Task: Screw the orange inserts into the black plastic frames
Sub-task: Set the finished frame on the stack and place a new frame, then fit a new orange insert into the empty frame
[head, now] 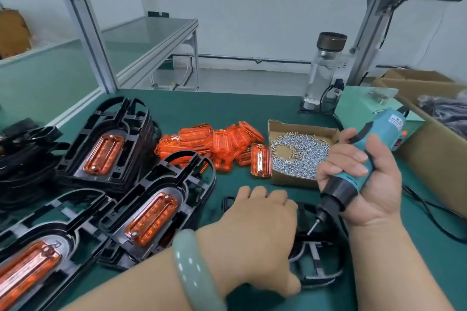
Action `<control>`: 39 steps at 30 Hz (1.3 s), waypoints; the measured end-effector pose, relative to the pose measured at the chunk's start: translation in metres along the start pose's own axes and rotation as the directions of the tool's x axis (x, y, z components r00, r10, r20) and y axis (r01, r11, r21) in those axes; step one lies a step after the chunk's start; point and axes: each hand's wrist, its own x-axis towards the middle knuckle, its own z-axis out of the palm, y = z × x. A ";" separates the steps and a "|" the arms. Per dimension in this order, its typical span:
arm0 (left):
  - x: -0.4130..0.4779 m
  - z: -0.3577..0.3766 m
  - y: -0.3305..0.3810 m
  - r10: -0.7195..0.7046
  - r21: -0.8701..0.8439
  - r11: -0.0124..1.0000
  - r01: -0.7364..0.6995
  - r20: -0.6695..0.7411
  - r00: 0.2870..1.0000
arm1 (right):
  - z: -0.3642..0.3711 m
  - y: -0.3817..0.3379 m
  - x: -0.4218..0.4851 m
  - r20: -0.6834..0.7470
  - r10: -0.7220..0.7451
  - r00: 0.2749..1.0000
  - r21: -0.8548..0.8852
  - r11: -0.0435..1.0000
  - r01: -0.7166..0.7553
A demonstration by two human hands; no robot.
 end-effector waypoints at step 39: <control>0.011 -0.032 -0.050 -0.501 -0.951 -0.185 -0.249 -0.127 0.856 | 0.002 0.013 0.007 -0.293 -0.091 0.952 -0.098 0.993 0.065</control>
